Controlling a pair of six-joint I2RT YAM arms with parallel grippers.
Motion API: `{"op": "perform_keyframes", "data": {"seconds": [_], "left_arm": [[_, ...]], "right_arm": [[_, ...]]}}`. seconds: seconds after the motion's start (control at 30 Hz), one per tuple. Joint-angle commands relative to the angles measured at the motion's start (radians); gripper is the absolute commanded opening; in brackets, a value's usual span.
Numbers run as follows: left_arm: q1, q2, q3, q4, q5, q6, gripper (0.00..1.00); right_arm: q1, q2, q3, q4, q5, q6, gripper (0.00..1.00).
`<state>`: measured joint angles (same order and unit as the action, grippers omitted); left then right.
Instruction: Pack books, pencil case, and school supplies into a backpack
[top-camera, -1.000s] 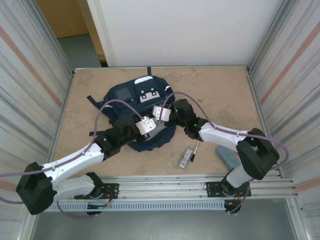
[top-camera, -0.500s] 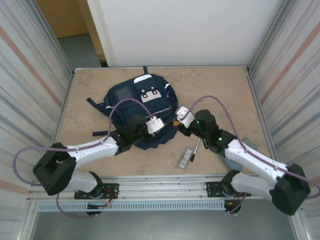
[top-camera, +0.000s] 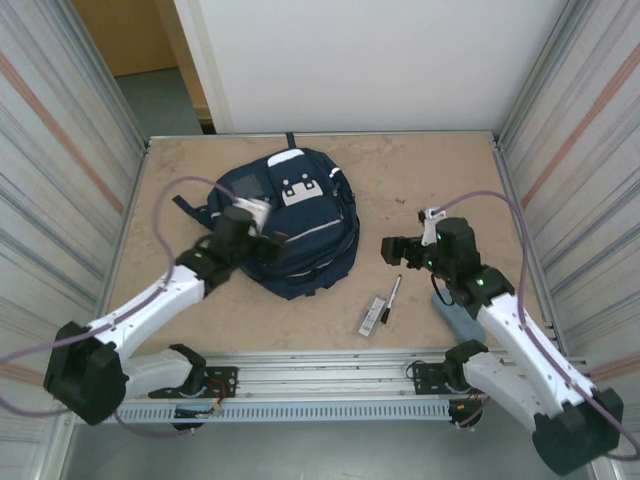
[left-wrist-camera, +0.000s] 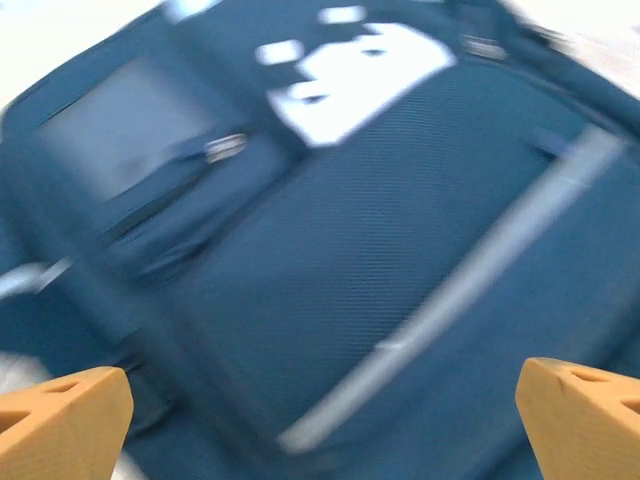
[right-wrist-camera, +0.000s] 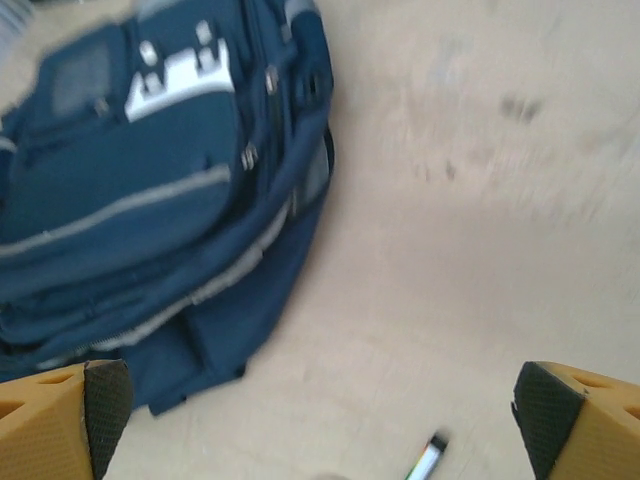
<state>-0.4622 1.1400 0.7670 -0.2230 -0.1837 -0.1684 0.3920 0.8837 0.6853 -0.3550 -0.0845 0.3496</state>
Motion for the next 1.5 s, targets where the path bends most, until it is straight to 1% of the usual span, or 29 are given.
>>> {"op": "perform_keyframes", "data": {"seconds": [0.0,0.07,0.13,0.17,0.23,0.3,0.37,0.4,0.43,0.5,0.6,0.7,0.77,0.87,0.93,1.03,1.1,1.2,1.23,1.3,1.43,1.47], "left_arm": [[0.211,-0.039,0.006,-0.209,0.131,-0.312,0.99],[0.329,-0.039,-0.033,-0.176,0.235,-0.333,0.99],[0.402,-0.022,-0.059,-0.133,0.302,-0.348,0.99],[0.426,-0.002,-0.060,-0.125,0.316,-0.350,0.99],[0.436,0.050,-0.031,-0.145,0.303,-0.333,0.99],[0.435,0.110,-0.001,-0.145,0.323,-0.307,0.99],[0.437,0.178,0.036,-0.142,0.344,-0.296,0.99],[0.438,0.203,0.049,-0.142,0.347,-0.292,0.99],[0.437,0.235,0.065,-0.141,0.350,-0.287,0.97],[0.437,0.283,0.082,-0.138,0.348,-0.285,0.92],[0.439,0.332,0.084,-0.102,0.339,-0.298,0.84],[0.439,0.370,0.083,-0.062,0.316,-0.321,0.77],[0.439,0.400,0.089,-0.050,0.312,-0.325,0.74],[0.439,0.449,0.112,-0.058,0.287,-0.320,0.62],[0.439,0.470,0.119,-0.057,0.286,-0.313,0.48],[0.439,0.474,0.116,-0.068,0.300,-0.312,0.22],[0.435,0.450,0.098,-0.063,0.319,-0.319,0.10],[0.410,0.378,0.045,-0.062,0.317,-0.335,0.03],[0.398,0.345,0.022,-0.062,0.311,-0.346,0.03],[0.374,0.280,-0.028,-0.059,0.306,-0.367,0.00],[0.304,0.166,-0.109,-0.059,0.290,-0.414,0.00],[0.280,0.136,-0.133,-0.062,0.285,-0.443,0.00]], "right_arm": [[0.008,0.118,0.094,-0.105,-0.097,0.077,0.99],[0.049,0.188,0.144,-0.163,0.040,0.099,0.99],[0.106,0.220,0.155,-0.173,0.134,0.099,0.99],[0.140,0.230,0.151,-0.157,0.161,0.099,0.99],[0.207,0.250,0.145,-0.120,0.144,0.070,0.99],[0.277,0.278,0.161,-0.113,0.128,0.036,0.99],[0.347,0.315,0.190,-0.121,0.155,0.020,0.99],[0.367,0.333,0.198,-0.122,0.162,0.030,0.99],[0.379,0.357,0.212,-0.121,0.143,0.041,0.94],[0.390,0.404,0.242,-0.117,0.057,0.064,0.90],[0.419,0.467,0.282,-0.111,0.001,0.128,0.89],[0.447,0.521,0.274,-0.032,-0.006,0.139,0.86],[0.448,0.571,0.284,-0.018,0.000,0.154,0.85],[0.447,0.636,0.306,-0.006,0.026,0.175,0.84],[0.447,0.664,0.312,0.013,0.047,0.184,0.83],[0.445,0.698,0.330,0.009,0.104,0.186,0.82],[0.435,0.723,0.330,0.025,0.130,0.185,0.80],[0.387,0.775,0.339,0.036,0.124,0.189,0.77],[0.368,0.794,0.348,0.036,0.111,0.193,0.74],[0.334,0.819,0.356,0.043,0.094,0.193,0.72],[0.270,0.861,0.385,0.057,0.094,0.166,0.71],[0.250,0.873,0.397,0.055,0.098,0.159,0.71]]}}
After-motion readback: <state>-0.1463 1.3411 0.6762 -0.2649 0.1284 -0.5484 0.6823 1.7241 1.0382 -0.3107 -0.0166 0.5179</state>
